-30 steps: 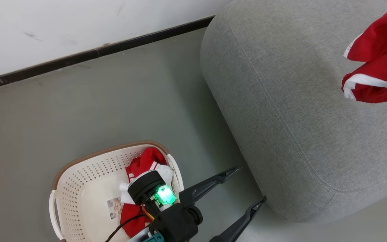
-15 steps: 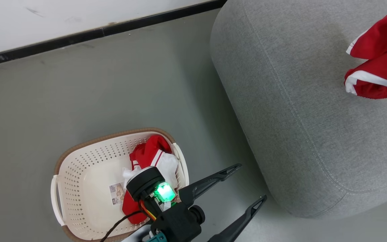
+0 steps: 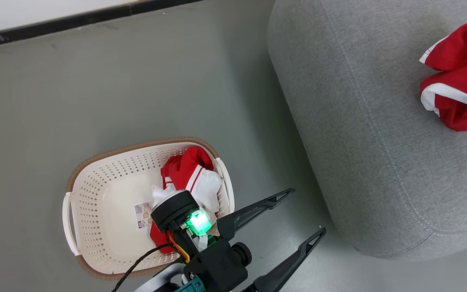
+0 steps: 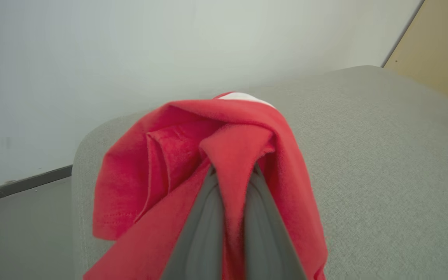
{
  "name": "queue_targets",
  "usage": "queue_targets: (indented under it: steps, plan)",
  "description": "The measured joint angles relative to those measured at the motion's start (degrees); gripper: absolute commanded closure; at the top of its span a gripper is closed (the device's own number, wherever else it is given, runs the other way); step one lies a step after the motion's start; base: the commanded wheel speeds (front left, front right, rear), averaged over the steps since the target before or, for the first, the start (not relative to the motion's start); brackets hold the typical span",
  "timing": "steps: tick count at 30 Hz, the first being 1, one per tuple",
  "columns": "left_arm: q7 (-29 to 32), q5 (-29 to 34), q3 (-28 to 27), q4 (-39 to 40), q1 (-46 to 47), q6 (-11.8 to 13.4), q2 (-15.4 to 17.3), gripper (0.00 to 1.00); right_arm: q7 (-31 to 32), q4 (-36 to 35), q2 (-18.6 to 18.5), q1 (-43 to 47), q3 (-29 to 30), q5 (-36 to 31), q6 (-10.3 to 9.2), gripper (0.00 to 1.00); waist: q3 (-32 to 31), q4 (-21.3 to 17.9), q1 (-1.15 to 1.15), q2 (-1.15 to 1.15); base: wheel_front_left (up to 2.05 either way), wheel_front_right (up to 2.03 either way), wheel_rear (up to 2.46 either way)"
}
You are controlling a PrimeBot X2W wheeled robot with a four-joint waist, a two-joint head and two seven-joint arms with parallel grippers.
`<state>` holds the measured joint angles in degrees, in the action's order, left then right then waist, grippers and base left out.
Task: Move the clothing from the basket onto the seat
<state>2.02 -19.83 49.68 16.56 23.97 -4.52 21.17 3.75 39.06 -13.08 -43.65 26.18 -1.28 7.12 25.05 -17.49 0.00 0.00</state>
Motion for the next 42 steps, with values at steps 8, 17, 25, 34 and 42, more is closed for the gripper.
queue_targets:
  steps: [8, 17, 25, 34, 42]
  plan:
    - [0.7, 0.5, 0.0, 0.4, 1.1, 0.0, 0.2, 0.00, 1.6, 5.0, 0.4, 0.0, 3.0, -1.1, 0.00, 1.00, 2.0, 0.8, 0.00, 0.00, 0.00, 0.00, 0.00]
    - [1.1, 0.8, 0.0, 0.2, 2.3, 0.0, 0.4, 0.00, 5.0, 9.1, 0.2, -1.1, 6.0, -3.4, 0.00, 0.36, 3.2, 1.5, 0.00, 0.00, 0.00, 0.00, 0.00]
    - [1.0, 0.7, 0.0, -0.2, 2.3, -0.1, 0.5, 0.00, 5.5, 10.9, 0.4, -2.4, 7.0, -6.1, 0.01, 0.00, 2.3, 1.4, 0.00, 0.00, 0.00, 0.00, 0.00]
    - [0.7, 0.3, 0.2, -0.8, 2.3, -0.3, 0.4, 0.00, 5.8, 11.3, 0.2, -4.3, 8.0, -7.9, 0.01, 0.00, 1.2, 1.1, 0.00, 0.00, 0.00, 0.00, 0.00]
    - [-0.6, -0.1, 0.3, -1.6, 2.3, -0.6, 0.0, 0.00, 5.4, 11.2, 0.0, -5.2, 7.7, -10.0, 0.01, 0.00, -0.2, 0.7, 0.00, 0.00, 0.00, 0.00, 0.00]
